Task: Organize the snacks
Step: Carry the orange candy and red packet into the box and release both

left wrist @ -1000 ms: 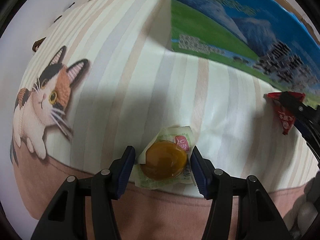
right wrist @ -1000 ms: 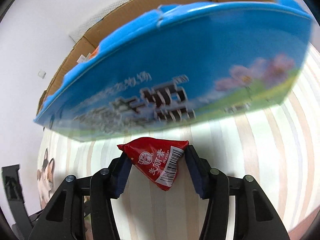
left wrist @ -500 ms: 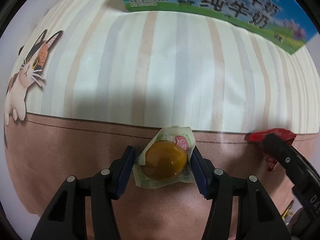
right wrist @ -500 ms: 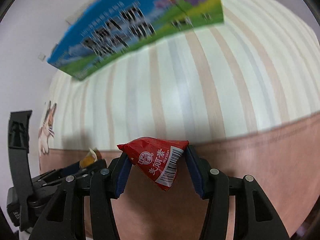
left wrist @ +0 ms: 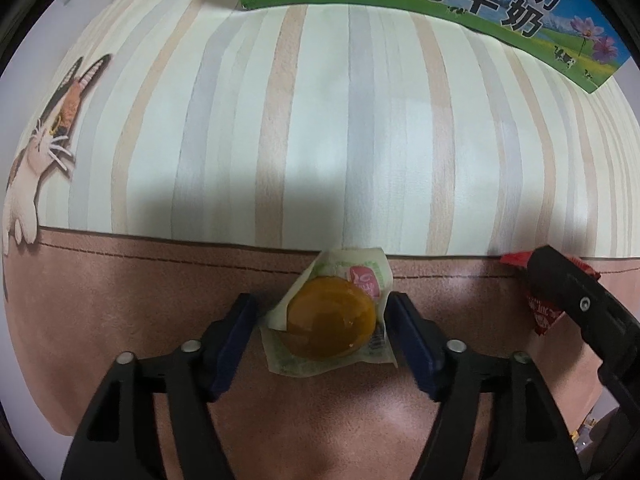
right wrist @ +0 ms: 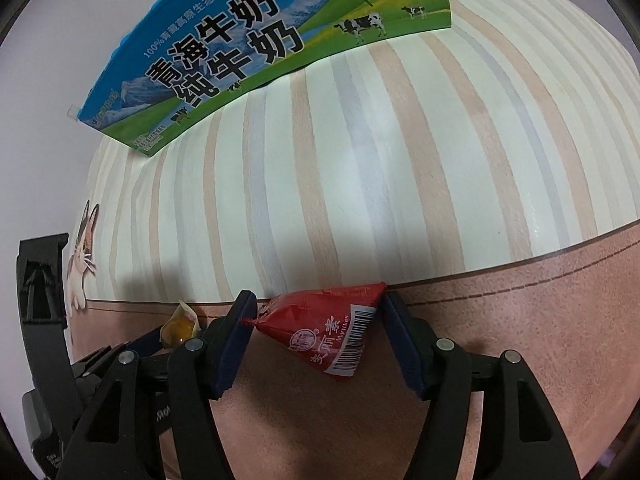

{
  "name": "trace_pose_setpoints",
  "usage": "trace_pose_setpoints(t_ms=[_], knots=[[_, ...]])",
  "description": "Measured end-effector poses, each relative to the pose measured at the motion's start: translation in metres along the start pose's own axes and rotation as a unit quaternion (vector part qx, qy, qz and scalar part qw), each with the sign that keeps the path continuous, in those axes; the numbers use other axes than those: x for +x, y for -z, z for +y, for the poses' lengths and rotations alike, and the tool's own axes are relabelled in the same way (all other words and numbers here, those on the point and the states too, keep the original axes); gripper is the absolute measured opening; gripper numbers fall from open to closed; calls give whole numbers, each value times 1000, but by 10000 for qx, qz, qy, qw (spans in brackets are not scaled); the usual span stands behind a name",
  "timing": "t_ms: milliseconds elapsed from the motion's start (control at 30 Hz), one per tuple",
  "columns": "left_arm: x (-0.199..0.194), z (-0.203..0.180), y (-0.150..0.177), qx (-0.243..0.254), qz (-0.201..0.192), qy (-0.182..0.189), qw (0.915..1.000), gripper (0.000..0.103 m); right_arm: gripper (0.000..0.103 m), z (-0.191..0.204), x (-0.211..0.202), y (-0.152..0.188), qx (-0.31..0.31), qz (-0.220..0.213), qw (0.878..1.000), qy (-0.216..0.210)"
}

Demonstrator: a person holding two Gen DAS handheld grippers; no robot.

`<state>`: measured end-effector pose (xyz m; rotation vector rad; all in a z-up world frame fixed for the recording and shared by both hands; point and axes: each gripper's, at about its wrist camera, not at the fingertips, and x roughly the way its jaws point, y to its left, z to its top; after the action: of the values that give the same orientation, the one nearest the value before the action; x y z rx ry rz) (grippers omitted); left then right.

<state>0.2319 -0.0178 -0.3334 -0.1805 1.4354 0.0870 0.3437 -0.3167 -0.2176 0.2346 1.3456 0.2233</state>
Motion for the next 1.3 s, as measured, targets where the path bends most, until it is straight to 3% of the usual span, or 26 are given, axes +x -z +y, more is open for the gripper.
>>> trace_pose_setpoints(t_ms=[67, 267, 400, 733, 1300], knots=[[4, 2, 3, -47, 55, 63, 10000, 82, 68, -1, -1, 0, 5, 1, 10000, 0], [8, 6, 18, -40, -20, 76, 10000, 82, 67, -3, 0, -1, 7, 6, 10000, -38], [4, 8, 25, -13, -99, 46, 9999, 63, 64, -9, -7, 2, -5, -47, 10000, 16], [-11, 9, 39, -14, -234, 67, 9997, 61, 57, -8, -9, 3, -91, -169, 9998, 51], [-104, 23, 13, -34, -777, 445, 9960, 60, 56, -2, -66, -8, -156, -748, 9966, -293]])
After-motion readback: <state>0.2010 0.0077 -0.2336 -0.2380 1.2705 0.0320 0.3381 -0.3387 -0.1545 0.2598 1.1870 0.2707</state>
